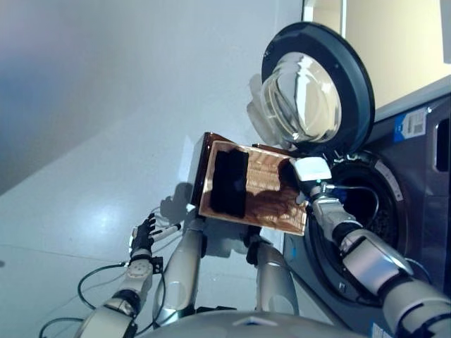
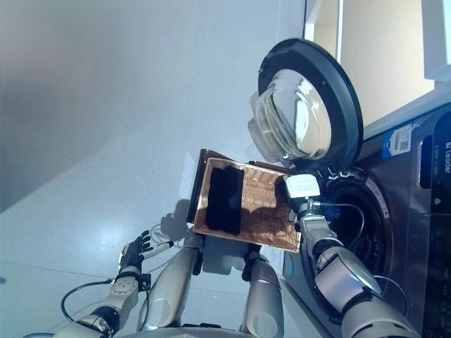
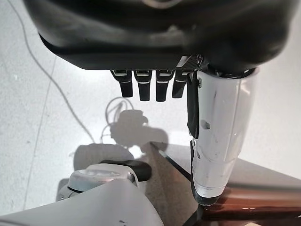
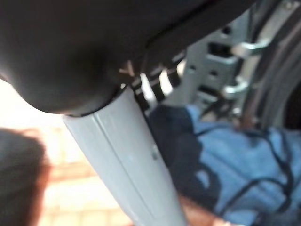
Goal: Pick up the clothes and place them into the washing machine
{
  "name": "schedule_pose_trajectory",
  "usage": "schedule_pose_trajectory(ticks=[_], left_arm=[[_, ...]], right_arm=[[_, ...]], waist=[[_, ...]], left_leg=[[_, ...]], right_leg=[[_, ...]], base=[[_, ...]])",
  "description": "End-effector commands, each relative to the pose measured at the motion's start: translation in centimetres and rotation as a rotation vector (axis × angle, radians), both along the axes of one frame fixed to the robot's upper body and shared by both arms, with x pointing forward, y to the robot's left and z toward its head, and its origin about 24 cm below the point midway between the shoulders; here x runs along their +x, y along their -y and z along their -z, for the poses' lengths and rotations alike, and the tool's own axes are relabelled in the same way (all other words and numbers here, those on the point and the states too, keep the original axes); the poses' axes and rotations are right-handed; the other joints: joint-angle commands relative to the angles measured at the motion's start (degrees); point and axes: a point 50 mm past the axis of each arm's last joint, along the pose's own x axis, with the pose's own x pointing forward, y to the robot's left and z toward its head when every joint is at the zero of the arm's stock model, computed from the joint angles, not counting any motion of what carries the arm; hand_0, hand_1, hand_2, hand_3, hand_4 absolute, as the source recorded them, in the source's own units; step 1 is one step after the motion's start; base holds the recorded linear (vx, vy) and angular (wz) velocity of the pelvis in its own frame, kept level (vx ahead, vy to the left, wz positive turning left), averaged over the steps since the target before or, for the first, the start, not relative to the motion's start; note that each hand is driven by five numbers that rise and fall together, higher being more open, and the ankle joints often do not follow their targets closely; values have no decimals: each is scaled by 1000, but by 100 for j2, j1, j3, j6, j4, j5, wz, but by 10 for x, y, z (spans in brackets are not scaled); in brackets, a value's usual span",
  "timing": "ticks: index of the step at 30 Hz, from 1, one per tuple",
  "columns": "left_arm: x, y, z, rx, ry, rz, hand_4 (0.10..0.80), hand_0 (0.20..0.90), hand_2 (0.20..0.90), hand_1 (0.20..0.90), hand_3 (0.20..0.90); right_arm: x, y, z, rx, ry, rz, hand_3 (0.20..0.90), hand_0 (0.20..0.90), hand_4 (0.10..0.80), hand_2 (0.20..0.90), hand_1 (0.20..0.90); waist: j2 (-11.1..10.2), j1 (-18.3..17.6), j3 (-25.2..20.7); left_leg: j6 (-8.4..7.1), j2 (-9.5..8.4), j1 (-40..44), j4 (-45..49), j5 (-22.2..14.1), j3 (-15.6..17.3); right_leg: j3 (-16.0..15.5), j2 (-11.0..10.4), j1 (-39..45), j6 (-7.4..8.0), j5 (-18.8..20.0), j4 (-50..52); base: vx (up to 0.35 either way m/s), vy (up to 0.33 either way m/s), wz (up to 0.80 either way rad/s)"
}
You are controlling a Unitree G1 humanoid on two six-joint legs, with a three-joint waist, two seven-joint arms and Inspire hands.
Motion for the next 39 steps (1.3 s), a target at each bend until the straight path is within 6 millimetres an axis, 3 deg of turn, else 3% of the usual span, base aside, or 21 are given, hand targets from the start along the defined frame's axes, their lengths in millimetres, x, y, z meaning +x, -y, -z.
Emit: schedule_pose_trajectory(ticks=[1,6,22,23,24,28,39], left_arm=[[-6,11,1,-18,41,-5,800,900,900,900,900],[-3,14,0,-24,50,-2,800,900,900,900,900],[17,26,-20,-83,191,31,800,900,900,900,900],[18,26,-21,-86,202,33,800,900,900,900,900],[16,26,-21,-91,205,33,800,900,900,900,900],[12,30,-20,-103,201,51,800,900,900,900,900],[13,37,-25,-113,243,92,800,900,900,900,900]], right_arm=[[8,55,-54,-104,187,140,900,900,800,900,900],[7,60,-55,-102,188,174,900,900,800,900,900],[-20,103,-54,-108,166,358,900,900,800,900,900],[-21,105,-57,-104,179,368,900,900,800,900,900],[-22,109,-59,-108,185,371,900,900,800,900,900],[-24,116,-66,-129,199,387,900,900,800,900,900],[-31,146,-105,-245,283,445,900,900,800,900,900]], waist=[[138,25,-258],[198,-28,-213],[698,96,-115],[723,109,-102],[731,126,-121],[765,161,-154],[766,181,-317]], left_leg=[[-374,-64,-261,210,-9,87],[-389,-75,-312,190,19,84],[-371,-178,-1531,1041,-74,49],[-358,-197,-1633,1209,-133,46],[-365,-198,-1673,1428,-415,28],[-309,-188,-1957,1801,-568,77],[-304,-273,-2131,1667,-535,49]], right_leg=[[142,-44,-412,-159,451,-2],[136,-51,-470,-179,439,20],[191,-197,-1610,-310,120,1014],[227,-197,-1721,-335,67,1196],[317,-189,-1791,-298,-172,1423],[382,-189,-2086,-334,-268,1748],[425,-192,-2348,-391,-346,1825]], base=[[-30,22,-8],[-6,-1,-2],[-32,-5,5],[69,-16,13],[81,3,18],[33,11,4],[15,1,0]])
